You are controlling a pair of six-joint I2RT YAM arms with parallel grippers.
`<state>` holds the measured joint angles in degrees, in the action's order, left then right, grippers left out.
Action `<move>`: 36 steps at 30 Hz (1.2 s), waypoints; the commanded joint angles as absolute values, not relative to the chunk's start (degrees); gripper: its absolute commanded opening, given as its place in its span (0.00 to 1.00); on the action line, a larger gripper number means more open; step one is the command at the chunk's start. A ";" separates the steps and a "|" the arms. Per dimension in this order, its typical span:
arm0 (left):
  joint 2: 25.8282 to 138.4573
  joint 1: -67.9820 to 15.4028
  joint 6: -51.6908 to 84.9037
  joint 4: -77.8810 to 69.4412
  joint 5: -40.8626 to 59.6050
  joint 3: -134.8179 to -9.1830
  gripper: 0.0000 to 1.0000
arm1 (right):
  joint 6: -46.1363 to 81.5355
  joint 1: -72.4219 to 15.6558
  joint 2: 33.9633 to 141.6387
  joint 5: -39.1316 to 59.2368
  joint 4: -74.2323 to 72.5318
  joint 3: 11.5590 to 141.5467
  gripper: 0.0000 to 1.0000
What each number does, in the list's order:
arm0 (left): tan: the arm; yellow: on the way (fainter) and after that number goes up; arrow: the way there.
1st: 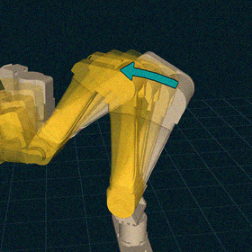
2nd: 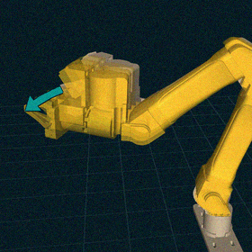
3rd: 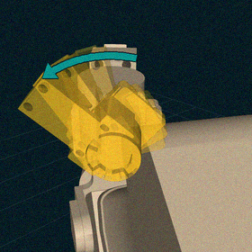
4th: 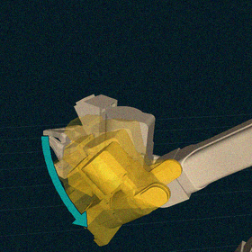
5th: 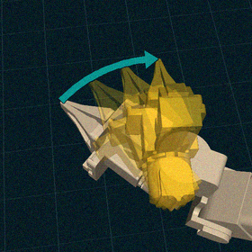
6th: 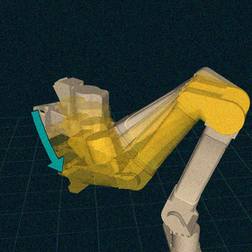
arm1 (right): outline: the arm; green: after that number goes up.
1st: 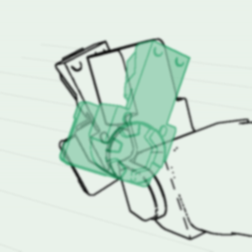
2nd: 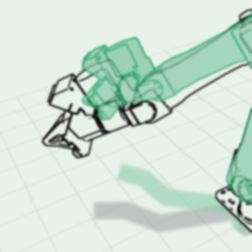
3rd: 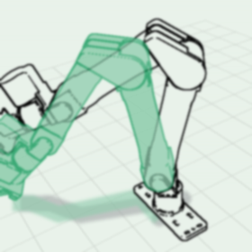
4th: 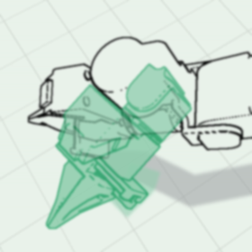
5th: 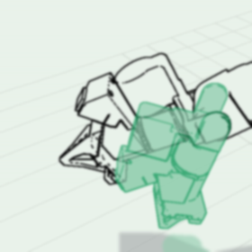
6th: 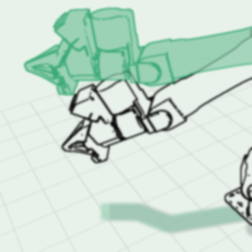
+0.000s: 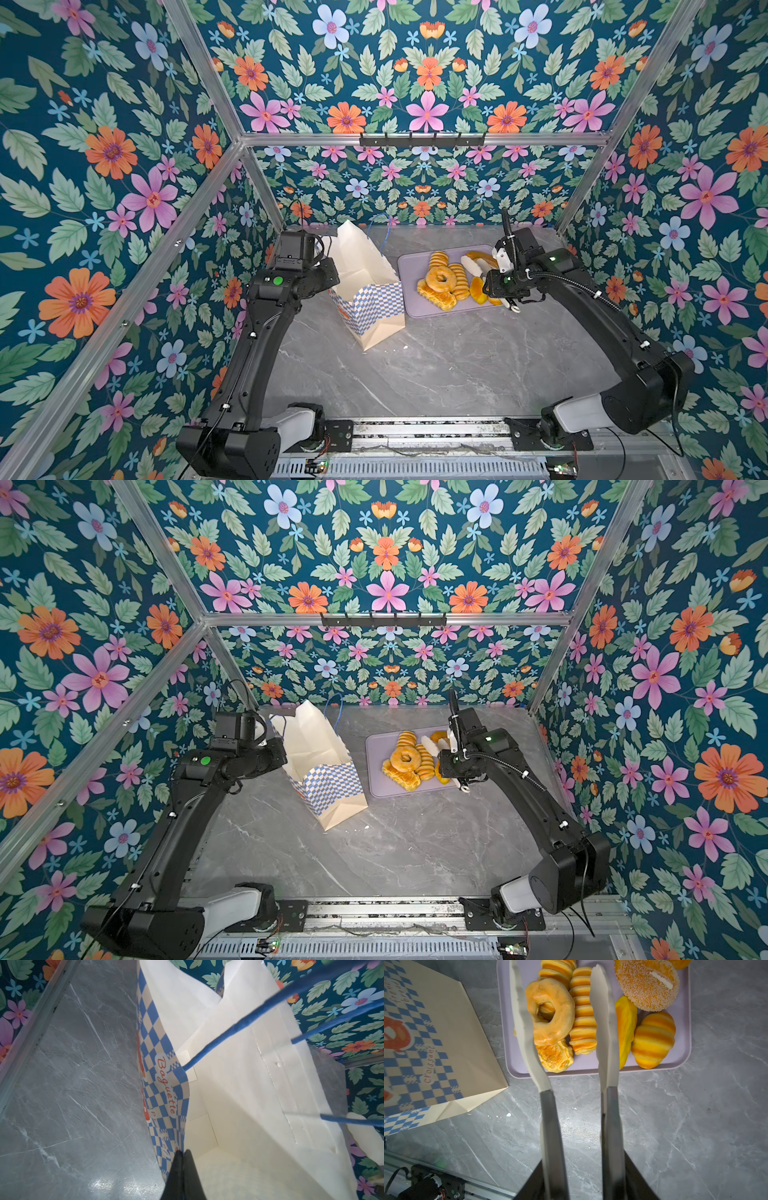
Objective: Place the fake bread into the paper bag
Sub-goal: 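Lower the tongs onto the glazed donut and squeeze them shut with the right gripper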
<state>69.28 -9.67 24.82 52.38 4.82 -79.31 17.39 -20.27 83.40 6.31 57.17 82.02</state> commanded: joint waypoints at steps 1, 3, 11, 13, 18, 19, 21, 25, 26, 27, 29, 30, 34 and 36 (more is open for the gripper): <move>70.03 -8.76 20.16 56.25 2.60 -80.87 0.00 | 16.70 -20.43 84.91 8.66 56.30 82.51 0.45; 70.39 -7.78 18.64 57.16 2.37 -81.36 0.00 | 16.77 -20.39 86.31 9.87 55.85 82.80 0.45; 70.54 -0.79 13.78 57.07 4.68 -81.09 0.00 | 17.57 -20.47 92.68 12.80 55.01 85.13 0.45; 70.26 1.47 13.30 55.82 7.19 -80.95 0.01 | 17.96 -20.41 93.93 13.35 54.59 85.67 0.45; 71.01 2.27 13.10 53.96 10.48 -81.68 0.08 | 18.31 -20.48 97.81 13.04 54.55 86.68 0.45; 71.06 2.24 13.13 53.45 11.00 -81.58 0.08 | 18.33 -20.40 98.10 12.67 54.58 86.75 0.45; 71.10 2.22 13.27 52.37 12.39 -81.29 0.08 | 18.53 -20.43 98.72 12.48 54.43 86.83 0.46; 71.30 2.23 13.27 50.90 14.71 -81.48 0.05 | 18.63 -20.43 99.90 12.66 54.51 87.10 0.46; 71.12 2.27 13.39 50.20 15.43 -81.47 0.06 | 18.72 -20.41 99.98 12.68 54.54 87.14 0.46; 71.02 2.26 13.76 49.48 16.35 -81.47 0.07 | 18.78 -20.42 100.13 12.81 54.42 87.06 0.46; 71.24 2.25 14.22 48.96 17.73 -81.64 0.09 | 18.96 -20.47 100.24 13.08 54.34 87.13 0.46; 71.44 2.22 14.36 48.96 17.91 -81.73 0.11 | 19.06 -20.46 100.27 13.18 54.40 87.10 0.46; 71.31 2.21 14.91 48.95 17.93 -80.61 0.23 | 19.11 -20.41 100.41 13.16 54.24 86.78 0.46; 70.89 2.20 15.11 48.95 17.73 -79.79 0.28 | 19.14 -20.44 100.67 13.25 54.37 86.58 0.45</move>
